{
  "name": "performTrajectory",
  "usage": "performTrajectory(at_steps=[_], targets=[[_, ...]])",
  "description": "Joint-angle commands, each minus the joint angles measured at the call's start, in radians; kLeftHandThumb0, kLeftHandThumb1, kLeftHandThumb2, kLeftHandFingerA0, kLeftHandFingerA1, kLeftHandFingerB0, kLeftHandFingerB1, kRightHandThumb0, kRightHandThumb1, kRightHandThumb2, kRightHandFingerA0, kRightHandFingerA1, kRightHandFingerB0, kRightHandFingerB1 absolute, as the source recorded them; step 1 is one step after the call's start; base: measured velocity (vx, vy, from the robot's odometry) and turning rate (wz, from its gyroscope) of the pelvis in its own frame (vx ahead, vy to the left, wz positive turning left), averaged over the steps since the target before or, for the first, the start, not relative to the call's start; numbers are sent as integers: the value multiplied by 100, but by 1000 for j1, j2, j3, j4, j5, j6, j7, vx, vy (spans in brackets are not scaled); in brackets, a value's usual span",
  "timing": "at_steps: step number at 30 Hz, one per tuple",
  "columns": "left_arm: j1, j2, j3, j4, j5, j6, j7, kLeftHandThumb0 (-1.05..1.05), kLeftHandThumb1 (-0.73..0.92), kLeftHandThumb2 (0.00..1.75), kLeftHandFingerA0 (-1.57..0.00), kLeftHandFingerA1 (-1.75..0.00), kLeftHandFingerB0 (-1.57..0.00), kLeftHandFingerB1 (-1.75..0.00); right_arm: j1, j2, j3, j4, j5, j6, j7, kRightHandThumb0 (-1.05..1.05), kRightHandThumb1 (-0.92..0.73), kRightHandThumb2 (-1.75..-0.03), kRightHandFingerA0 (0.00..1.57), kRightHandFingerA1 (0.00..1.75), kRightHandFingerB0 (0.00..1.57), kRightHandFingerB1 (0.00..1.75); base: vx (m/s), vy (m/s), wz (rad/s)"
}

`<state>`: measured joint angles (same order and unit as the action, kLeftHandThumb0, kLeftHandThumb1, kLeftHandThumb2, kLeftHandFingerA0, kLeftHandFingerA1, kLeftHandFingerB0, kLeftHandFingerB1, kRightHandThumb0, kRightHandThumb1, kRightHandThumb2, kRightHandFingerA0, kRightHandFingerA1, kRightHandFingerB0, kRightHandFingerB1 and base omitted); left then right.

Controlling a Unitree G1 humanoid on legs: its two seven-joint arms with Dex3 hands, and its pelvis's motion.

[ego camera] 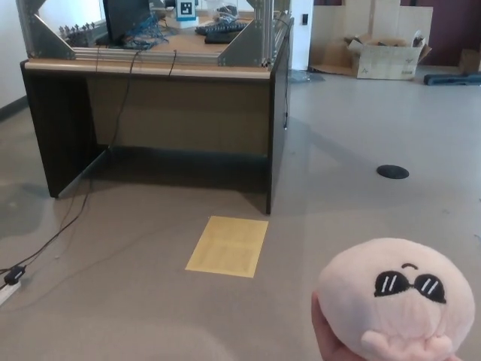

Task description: The robot extends its left hand to pick up an emotional support dumpling from the palm of a person and brings its hand down by its side. Then it extends its arm again to hand the dumpling back to the person.

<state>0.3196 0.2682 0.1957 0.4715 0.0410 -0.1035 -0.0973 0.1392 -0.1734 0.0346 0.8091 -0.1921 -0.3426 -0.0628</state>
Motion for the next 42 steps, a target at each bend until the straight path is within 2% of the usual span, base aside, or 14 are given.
performTrajectory(at_steps=[1, 3, 4, 7, 8, 11, 12, 15, 17, 20, 26, 30, 41, 42], targets=[[25, 41, 97, -140, -153, -165, -113, -36, 49, 62, -33, -42, -28, -36, -26, -38, -3, -24, -30, -326, -77, -57, -72, -62, 61, 48, 32, 31, 0, 0, 0], [26, 38, 104, -148, -154, -163, -121, -36, 49, 62, -33, -42, -28, -36, -30, -39, -3, -16, -31, -336, -78, -57, -72, -62, 61, 48, 32, 31, 0, 0, 0], [10, 70, 112, -224, -175, -153, -152, -21, 35, 88, -13, -52, -9, -50, -40, -36, -5, -18, -29, -333, -79, -55, -72, -62, 61, 49, 33, 31, 0, 0, 0], [-77, 206, 148, -464, -304, -87, -329, -24, 30, 83, -6, -49, 0, -47, -72, -38, -8, 3, -30, -350, -85, -56, -72, -62, 62, 51, 33, 32, 0, 0, 0], [-108, 245, 156, -494, -326, -75, -364, -47, 39, 59, -14, -41, -7, -29, -79, -37, -7, 8, -31, -353, -87, -58, -72, -62, 63, 51, 34, 32, 0, 0, 0], [-153, 307, 169, -543, -363, -51, -419, -47, 39, 59, -14, -41, -7, -29, -91, -36, -6, 20, -33, -361, -90, -58, -72, -62, 63, 51, 34, 32, 0, 0, 0], [-297, 470, 168, -659, -408, 49, -508, -54, 38, 63, -12, -40, -9, -25, -99, -31, -6, 21, -29, -356, -82, -57, -72, -62, 62, 50, 33, 31, 0, 0, 0], [-312, 496, 168, -677, -422, 70, -519, -54, 38, 63, -12, -40, -9, -25, -103, -31, -6, 28, -29, -362, -83, -57, -72, -62, 62, 50, 33, 31, 0, 0, 0], [-586, 661, 59, -809, -462, 232, -614, -52, 33, 75, -2, -32, -2, -25, -108, -30, 0, 22, -42, -359, -96, -54, -72, -62, 63, 50, 32, 32, 0, 0, 0], [-825, 701, -62, -871, -479, 332, -670, -56, 36, 76, -3, -19, -2, -20, -122, -26, 1, 25, -41, -354, -93, -54, -72, -62, 62, 50, 33, 31, 0, 0, 0], [-1264, 588, -293, -855, -383, 452, -767, -60, 40, 78, 0, 0, 0, -3, -195, -23, -2, 46, -37, -329, -85, -54, -72, -62, 61, 50, 32, 31, 0, 0, 0], [-1475, 494, -405, -783, -298, 479, -822, -55, 32, 78, 0, -15, 0, -10, -261, -20, -5, 68, -31, -311, -80, -53, -72, -61, 61, 49, 32, 32, 0, 0, 0], [-1716, 305, -619, -706, -248, 545, -891, -50, 30, 77, 0, -12, 0, -13, -305, -9, -13, 96, 7, -298, -22, -49, -72, -61, 57, 49, 31, 32, 0, 0, 0], [-1745, 282, -653, -703, -240, 561, -905, -85, 32, 61, 0, -3, 0, -9, -317, -10, -4, 114, -15, -303, -51, -57, -74, -62, 58, 53, 32, 31, 0, 0, 0]])
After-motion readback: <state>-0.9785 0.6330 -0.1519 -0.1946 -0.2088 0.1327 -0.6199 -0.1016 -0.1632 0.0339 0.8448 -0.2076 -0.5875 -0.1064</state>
